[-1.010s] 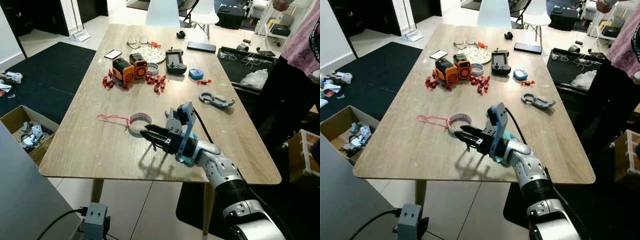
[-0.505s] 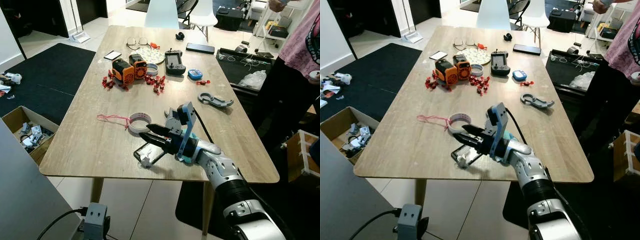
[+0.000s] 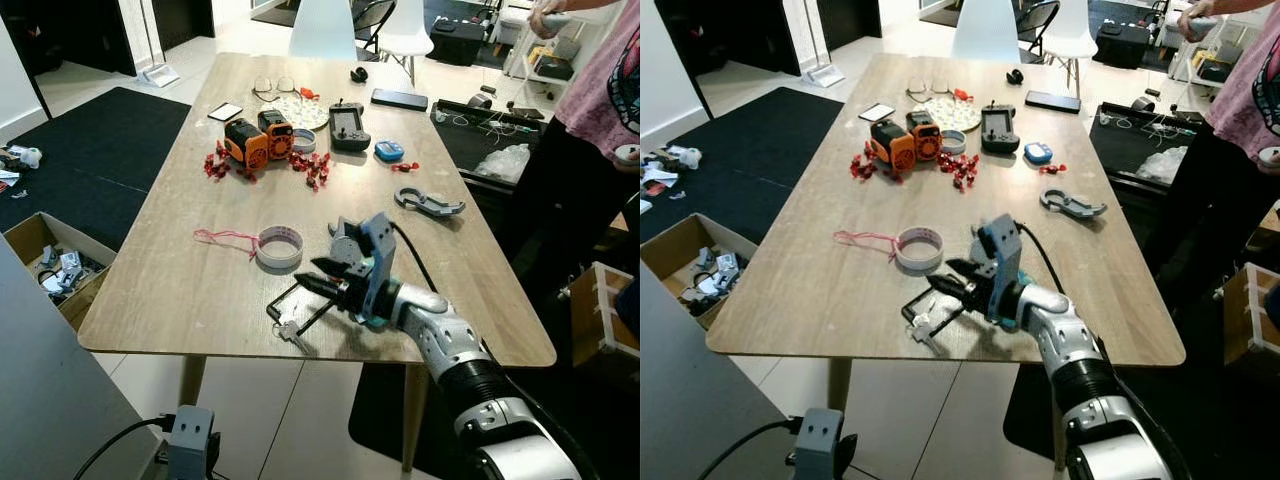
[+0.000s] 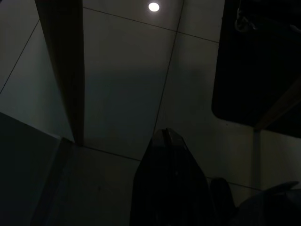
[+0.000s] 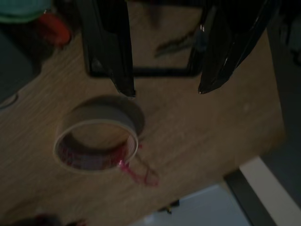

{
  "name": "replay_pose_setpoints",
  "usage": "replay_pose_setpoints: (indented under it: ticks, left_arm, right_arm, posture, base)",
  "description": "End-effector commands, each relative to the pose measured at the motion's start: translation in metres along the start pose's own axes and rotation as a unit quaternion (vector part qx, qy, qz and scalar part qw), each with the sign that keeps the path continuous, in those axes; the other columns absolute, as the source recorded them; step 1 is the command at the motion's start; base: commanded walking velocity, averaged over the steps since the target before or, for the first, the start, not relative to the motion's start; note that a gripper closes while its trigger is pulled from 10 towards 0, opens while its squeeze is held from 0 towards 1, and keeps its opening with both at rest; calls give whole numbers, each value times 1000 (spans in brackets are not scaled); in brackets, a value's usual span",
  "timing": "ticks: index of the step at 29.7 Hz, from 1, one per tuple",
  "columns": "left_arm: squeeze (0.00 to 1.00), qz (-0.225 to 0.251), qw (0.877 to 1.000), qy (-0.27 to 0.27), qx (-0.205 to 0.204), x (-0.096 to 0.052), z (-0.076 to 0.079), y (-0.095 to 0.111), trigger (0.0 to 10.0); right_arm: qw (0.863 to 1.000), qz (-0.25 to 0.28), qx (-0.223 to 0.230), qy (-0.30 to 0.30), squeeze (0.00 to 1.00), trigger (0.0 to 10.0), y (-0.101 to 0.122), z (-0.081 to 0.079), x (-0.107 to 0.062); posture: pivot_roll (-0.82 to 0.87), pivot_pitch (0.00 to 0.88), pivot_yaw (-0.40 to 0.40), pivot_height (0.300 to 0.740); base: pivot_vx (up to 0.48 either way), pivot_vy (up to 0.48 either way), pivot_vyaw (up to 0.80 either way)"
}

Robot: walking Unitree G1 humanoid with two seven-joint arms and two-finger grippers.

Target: Hang keys on a hook

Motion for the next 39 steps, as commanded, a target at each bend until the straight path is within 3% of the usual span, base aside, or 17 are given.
replay_pose_setpoints:
  ticks: [1, 4, 8, 14, 28, 35, 39]
  left_arm:
    - [0, -14, 1000, -3, -5, -4, 4, -9, 10000]
    - [0, -12, 1000, -1, -5, -4, 3, -8, 10000]
    - [0, -11, 1000, 3, -6, -5, 1, -9, 10000]
    - [0, -12, 1000, 3, -5, -6, 2, -10, 10000]
    - [0, -8, 1000, 8, -10, -6, 3, -10, 10000]
    - [0, -5, 1000, 6, -15, -7, 4, -10, 10000]
    - [0, -2, 1000, 4, -18, -7, 4, -9, 10000]
  right_arm:
    - [1000, -20, -1, 2, 0, 10000, -15, -2, -1]
    - [1000, 0, 9, 27, 0, 10000, -15, -12, 2]
    - [1000, 14, 18, 19, 0, 10000, -13, -9, 1]
    - [1000, -6, 12, 4, 0, 10000, -27, -6, 2]
    - [997, -23, -19, 67, 0, 10000, -33, -37, 27]
    - [996, -26, -27, 87, 0, 10000, -37, -44, 28]
    - [998, -9, -29, 51, 0, 10000, -39, -38, 20]
  posture:
    - [50, 88, -57, 740]
    - [57, 93, -60, 740]
    - [55, 95, -58, 740]
    - [47, 98, -55, 740]
    - [52, 104, -73, 740]
    - [54, 104, -74, 740]
    - [50, 105, -72, 740]
  base:
    - [0, 0, 0]
    - [0, 0, 0]
    - [0, 0, 0]
    - [0, 0, 0]
    - [0, 0, 0]
    - [0, 0, 0]
    - [0, 0, 0]
Point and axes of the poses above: a point about 5 cm out from each wrist's last joint towards the gripper, its own x axis pointing out of the wrist towards the gripper, its own y axis along the axis of the wrist's last joint, z = x × y, the point moved 4 cm from there along x, pointing out of the wrist towards the gripper, and after that the axes turned 6 degrees about x, right-handed, at the moved point
